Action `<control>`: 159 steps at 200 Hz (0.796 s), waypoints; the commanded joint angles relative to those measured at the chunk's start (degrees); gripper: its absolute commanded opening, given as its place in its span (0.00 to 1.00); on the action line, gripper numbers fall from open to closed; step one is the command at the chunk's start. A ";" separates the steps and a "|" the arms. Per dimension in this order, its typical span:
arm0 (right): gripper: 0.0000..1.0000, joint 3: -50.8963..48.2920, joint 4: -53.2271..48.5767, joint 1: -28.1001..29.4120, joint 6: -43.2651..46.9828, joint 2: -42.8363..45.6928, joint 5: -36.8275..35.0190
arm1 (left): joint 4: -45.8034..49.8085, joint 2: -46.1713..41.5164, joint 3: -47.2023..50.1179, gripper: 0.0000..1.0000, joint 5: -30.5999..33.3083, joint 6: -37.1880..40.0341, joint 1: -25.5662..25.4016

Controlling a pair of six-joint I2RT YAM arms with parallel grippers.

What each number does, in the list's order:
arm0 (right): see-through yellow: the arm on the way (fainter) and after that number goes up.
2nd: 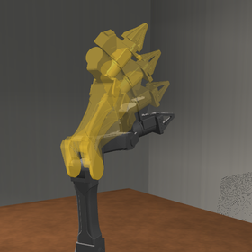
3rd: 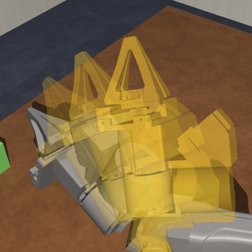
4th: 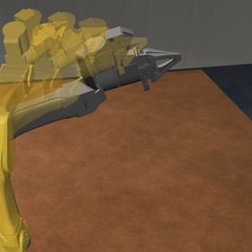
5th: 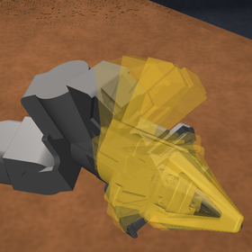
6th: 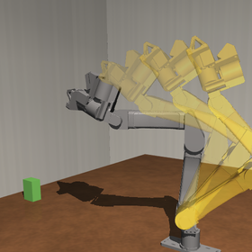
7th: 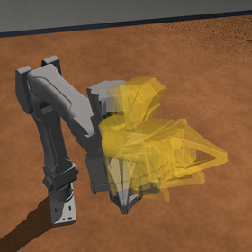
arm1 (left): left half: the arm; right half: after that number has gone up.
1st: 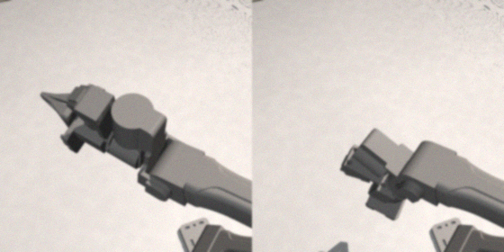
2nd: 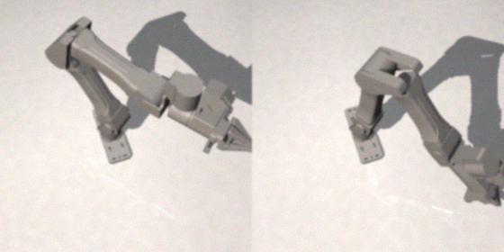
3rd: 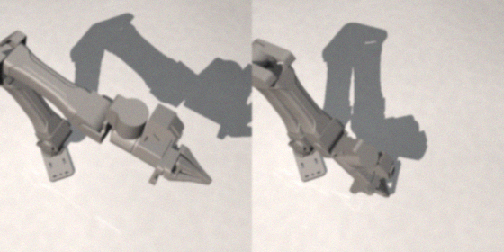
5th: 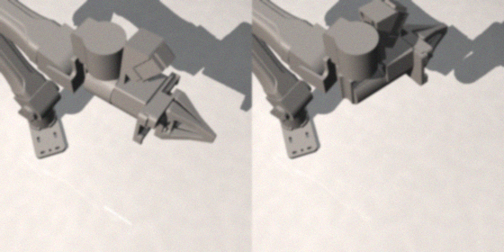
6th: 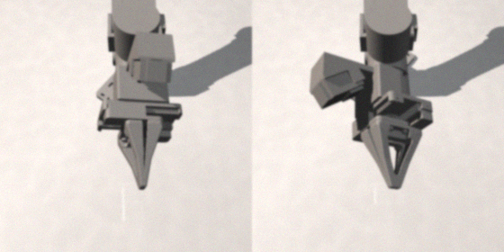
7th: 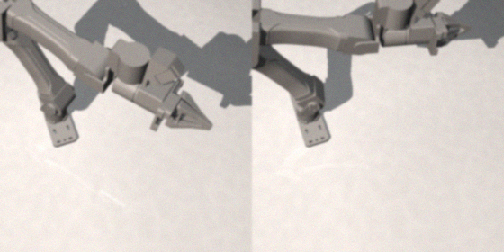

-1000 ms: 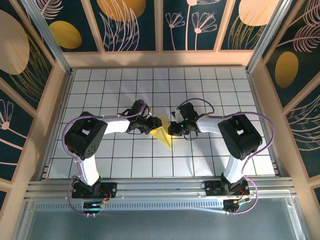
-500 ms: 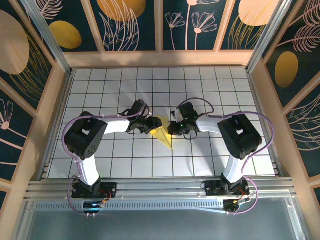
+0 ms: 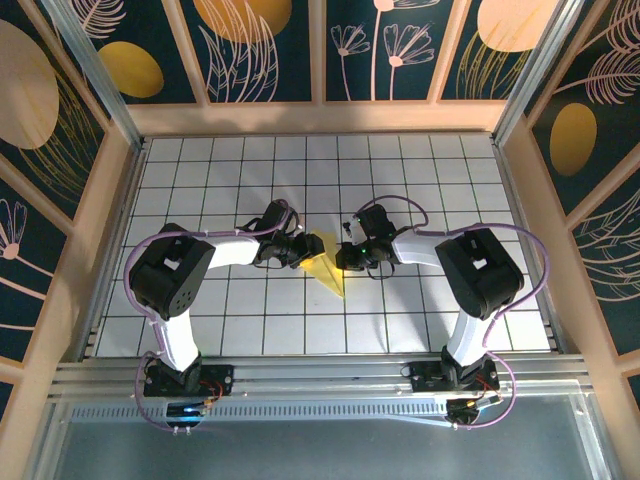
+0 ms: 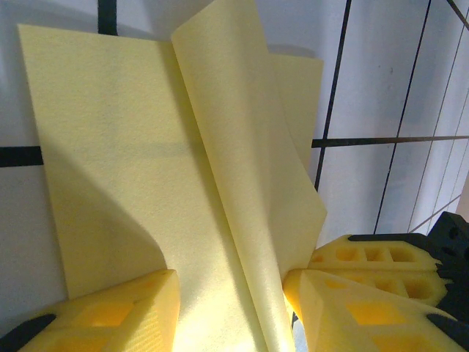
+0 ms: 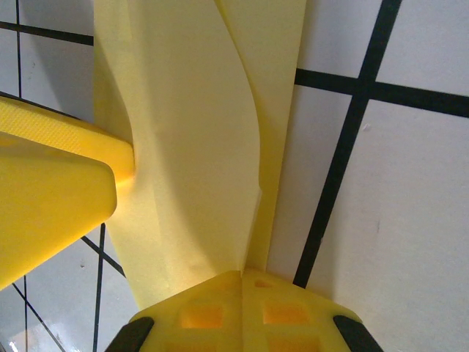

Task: Fold a paper plane with a square sheet of paper (fold left side to right side)
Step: Fourth fold the wing at the center of the table.

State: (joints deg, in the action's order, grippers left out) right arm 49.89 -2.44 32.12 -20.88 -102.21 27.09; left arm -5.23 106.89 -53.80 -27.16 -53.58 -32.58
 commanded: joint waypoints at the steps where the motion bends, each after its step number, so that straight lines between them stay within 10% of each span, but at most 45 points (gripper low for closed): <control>1: 0.00 0.69 -1.38 -0.48 1.13 -1.75 -1.00 | 4.62 1.91 0.53 0.47 3.08 1.33 0.15; 159: 0.00 -1.73 -3.34 -0.48 0.76 -2.72 -1.37 | 4.18 0.09 -0.59 0.49 2.61 1.02 0.15</control>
State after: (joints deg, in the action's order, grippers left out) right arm 49.39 -1.72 31.92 -20.91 -102.32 27.73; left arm -5.17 106.89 -53.93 -27.18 -53.60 -32.60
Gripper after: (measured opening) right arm 0.051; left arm 0.482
